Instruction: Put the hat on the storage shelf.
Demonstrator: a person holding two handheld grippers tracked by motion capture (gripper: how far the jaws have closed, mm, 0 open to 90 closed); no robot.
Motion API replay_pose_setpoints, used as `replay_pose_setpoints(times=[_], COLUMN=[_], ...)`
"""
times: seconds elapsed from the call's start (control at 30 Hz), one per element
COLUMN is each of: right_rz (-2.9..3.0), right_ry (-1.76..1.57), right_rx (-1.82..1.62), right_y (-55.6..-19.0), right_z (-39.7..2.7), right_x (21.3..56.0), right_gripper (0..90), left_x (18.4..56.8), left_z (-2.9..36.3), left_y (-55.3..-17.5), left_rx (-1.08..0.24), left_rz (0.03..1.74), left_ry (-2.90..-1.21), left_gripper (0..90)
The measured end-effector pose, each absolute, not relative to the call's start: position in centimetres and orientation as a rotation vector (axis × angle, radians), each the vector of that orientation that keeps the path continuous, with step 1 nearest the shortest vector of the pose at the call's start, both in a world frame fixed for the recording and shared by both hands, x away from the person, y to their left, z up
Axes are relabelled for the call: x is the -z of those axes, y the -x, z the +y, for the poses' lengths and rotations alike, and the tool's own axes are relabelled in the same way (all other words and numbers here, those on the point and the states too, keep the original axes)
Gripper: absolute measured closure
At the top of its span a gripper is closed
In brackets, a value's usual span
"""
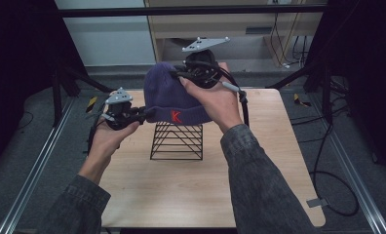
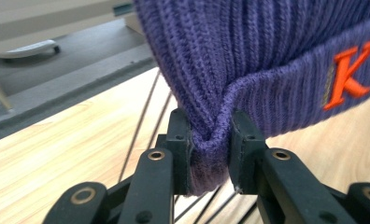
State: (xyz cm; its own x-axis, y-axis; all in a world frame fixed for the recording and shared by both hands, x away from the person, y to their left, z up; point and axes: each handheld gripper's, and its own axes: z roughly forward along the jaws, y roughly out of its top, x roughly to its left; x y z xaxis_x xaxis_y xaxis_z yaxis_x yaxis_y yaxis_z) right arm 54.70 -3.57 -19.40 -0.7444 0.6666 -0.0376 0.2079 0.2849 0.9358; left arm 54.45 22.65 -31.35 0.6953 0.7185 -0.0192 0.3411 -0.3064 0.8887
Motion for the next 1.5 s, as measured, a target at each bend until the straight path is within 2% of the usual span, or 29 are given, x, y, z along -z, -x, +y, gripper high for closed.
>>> replay_pose_setpoints(times=[0.33, 1.2, 1.5], right_rz=[2.101, 2.175, 2.197], right_ry=[-0.837, -0.924, -0.916], right_rx=[-1.464, -1.345, -1.329], right_y=[-55.9, -57.9, -57.9], right_z=[-5.3, -5.3, -5.3], right_x=[19.7, 24.5, 25.2], right_gripper=[79.8, 78.4, 78.0], left_x=[29.8, 32.4, 33.4], left_z=[22.4, 23.1, 23.0], left_y=[-54.4, -53.8, -53.9], left_rx=[-0.533, -0.505, -0.495], left_rz=[0.819, 0.815, 0.820], left_ry=[-1.909, -2.002, -2.020], left_gripper=[74.2, 73.8, 73.7])
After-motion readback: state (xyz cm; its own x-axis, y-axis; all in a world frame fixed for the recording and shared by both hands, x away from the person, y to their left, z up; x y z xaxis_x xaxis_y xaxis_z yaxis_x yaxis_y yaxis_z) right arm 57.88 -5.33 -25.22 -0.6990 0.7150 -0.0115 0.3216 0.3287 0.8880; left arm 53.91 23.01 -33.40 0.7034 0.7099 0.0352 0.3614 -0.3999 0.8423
